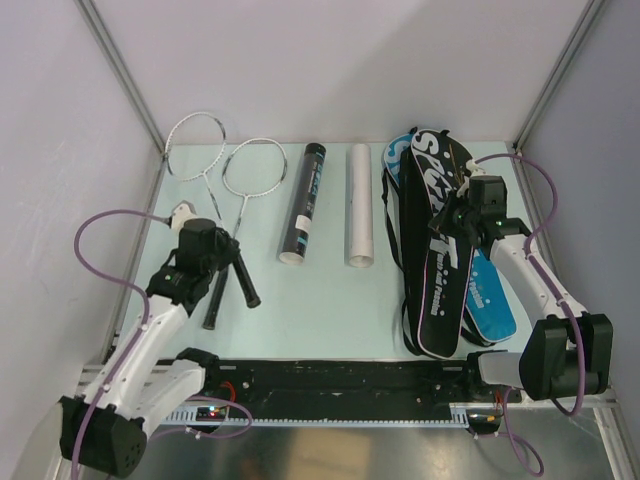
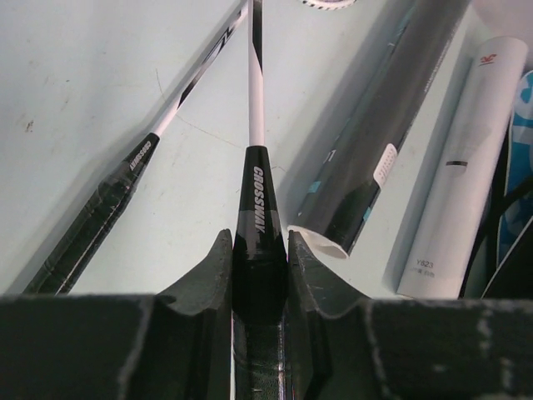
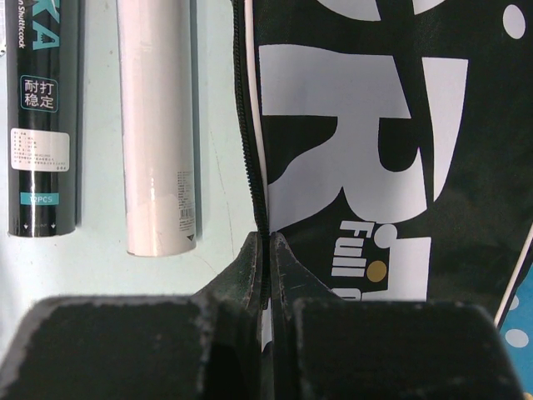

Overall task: Pack up the badminton gear
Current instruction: Pick up the racket from the center of the board, then place the racket in the racket bag.

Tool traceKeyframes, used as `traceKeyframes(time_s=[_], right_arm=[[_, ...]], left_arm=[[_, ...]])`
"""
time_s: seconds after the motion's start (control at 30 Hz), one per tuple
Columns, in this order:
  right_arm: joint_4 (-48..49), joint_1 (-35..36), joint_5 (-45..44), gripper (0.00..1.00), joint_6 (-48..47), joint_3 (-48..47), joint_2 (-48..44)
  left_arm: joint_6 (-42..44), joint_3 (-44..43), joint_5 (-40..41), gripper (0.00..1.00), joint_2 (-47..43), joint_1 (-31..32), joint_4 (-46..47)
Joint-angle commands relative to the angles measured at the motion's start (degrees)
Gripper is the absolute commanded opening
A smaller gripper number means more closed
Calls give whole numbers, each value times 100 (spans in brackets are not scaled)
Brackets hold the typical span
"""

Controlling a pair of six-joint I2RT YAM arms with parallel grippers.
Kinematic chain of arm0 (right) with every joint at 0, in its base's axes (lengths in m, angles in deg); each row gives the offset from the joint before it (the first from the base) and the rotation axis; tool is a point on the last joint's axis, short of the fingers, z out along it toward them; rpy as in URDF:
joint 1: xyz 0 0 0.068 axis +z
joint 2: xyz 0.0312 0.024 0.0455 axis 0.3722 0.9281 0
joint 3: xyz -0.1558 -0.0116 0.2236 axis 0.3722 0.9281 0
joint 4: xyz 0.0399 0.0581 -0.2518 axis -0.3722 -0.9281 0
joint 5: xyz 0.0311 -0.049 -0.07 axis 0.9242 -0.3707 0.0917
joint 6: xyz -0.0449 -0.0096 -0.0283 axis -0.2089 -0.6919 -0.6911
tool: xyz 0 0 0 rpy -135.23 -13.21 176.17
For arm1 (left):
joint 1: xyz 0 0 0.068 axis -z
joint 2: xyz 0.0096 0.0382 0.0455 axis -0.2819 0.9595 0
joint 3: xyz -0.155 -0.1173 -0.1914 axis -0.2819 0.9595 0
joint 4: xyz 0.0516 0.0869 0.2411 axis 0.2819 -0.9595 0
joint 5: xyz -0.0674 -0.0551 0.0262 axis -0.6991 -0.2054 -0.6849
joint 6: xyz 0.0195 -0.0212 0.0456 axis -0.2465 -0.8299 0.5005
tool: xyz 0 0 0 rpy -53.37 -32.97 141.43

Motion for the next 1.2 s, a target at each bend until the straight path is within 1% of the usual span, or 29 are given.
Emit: traceKeyframes(time_s=[0.0,0.13,0.27,0.53,0.7,0.77,1.0,1.17], right_arm=[[289,55,31,0,110,-50,-234],[303,71,69,0,227,-51,-335],[335,102,99,0,361,-45,-361],[244,299,-57,0,439,-40,-414],[242,406,-87,0,477,6,-460],[239,445,-111,0,485,45,-502],[244,476,-295,0,499,98,-604],[350,468,-365,0,542,100,-670]], left_arm=[[430,8,382,0,-523,222,230],[746,-104,495,0,-772,740,106],[856,-272,633,0,-850,1457,-63],[829,-456,1116,0,-731,3174,-273],[863,-527,1737,0,-384,4491,-277],[807,-548,1891,0,-223,4857,-278],[427,-517,2252,0,113,5688,-272],[449,-447,2415,0,201,6043,-267]])
